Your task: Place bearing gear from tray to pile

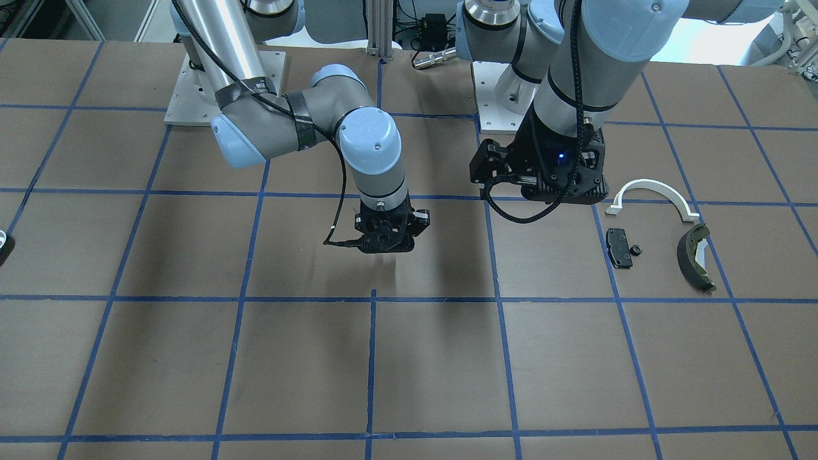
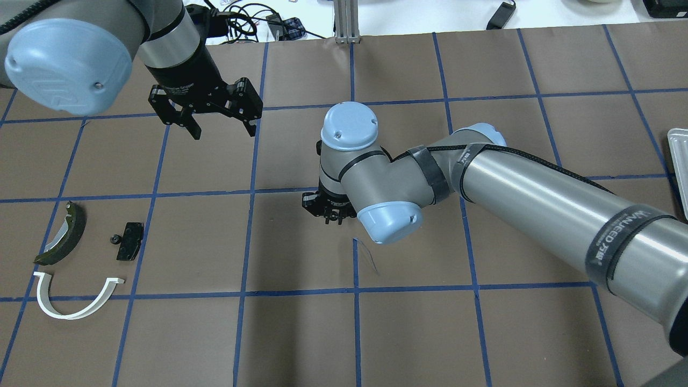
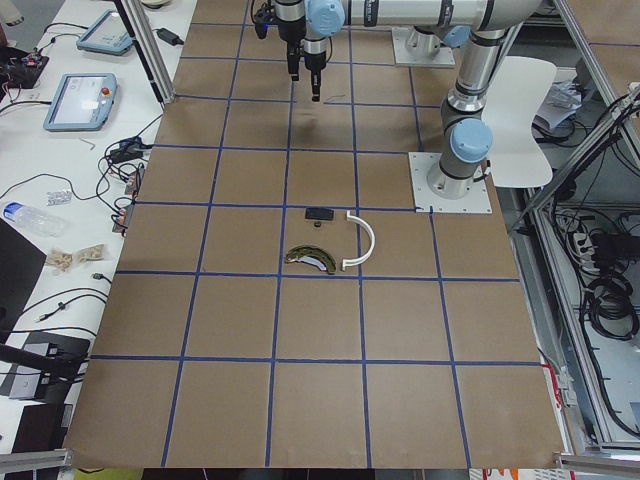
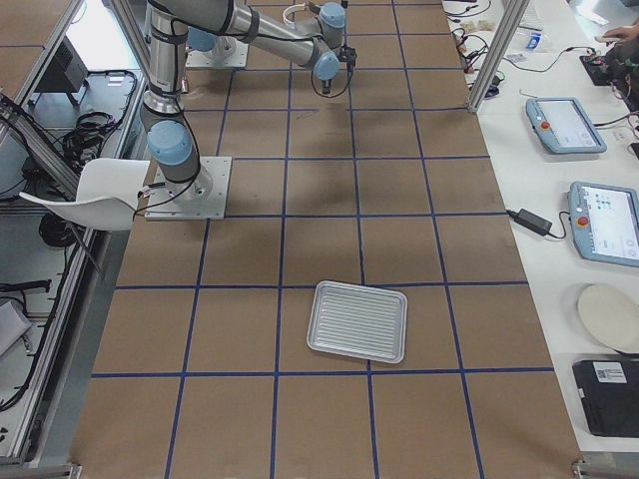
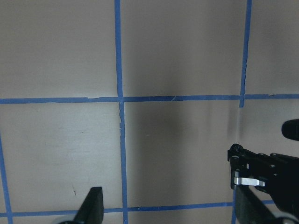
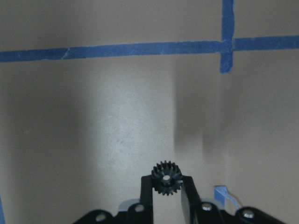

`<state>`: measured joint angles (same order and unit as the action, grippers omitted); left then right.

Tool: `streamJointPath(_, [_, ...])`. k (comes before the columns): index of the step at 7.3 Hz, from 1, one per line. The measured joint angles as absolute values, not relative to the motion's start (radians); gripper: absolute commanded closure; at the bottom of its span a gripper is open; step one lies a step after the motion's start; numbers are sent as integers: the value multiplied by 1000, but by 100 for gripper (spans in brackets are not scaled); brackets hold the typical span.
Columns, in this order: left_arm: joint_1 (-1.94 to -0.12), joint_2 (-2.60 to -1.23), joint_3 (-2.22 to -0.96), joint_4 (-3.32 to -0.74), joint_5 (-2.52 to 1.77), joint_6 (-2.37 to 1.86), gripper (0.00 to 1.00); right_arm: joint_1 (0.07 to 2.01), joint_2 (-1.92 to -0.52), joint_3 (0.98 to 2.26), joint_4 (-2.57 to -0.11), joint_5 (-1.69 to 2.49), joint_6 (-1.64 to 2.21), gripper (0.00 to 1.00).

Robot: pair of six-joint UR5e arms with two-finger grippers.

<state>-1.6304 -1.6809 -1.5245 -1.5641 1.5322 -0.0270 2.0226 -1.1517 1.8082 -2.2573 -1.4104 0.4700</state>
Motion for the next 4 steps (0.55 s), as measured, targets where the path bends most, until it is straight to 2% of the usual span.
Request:
streamJointPath(2, [-1631, -1686, -1525, -1573, 1552, -26, 0, 2015, -1145, 1791, -2289, -1423, 453, 0])
streamJointPath(4, [-1632, -1688, -1531, -1572, 1550, -30, 0, 1937, -1189, 1715, -2222, -1462, 333, 0])
